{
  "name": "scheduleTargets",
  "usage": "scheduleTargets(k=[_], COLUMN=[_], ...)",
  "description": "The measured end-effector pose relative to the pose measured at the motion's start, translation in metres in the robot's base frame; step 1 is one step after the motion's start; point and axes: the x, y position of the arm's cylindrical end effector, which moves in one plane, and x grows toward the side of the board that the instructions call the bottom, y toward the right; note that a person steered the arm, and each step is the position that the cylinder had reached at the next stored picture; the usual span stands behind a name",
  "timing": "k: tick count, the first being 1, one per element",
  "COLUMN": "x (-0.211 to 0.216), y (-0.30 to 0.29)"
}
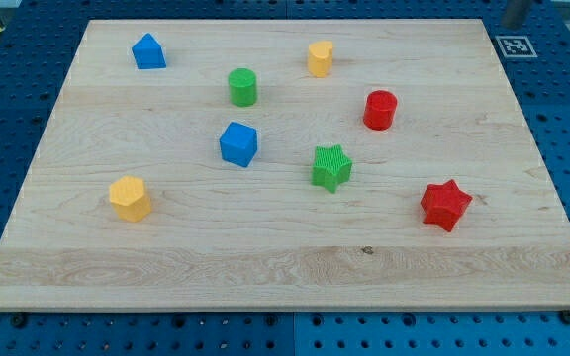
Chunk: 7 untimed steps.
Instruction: Move your arm to the top of the red circle
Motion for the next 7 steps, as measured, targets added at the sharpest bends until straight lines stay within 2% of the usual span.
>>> scheduleTargets(k=[1, 7], x=[0.0, -0.004], y=[-0.002, -0.152])
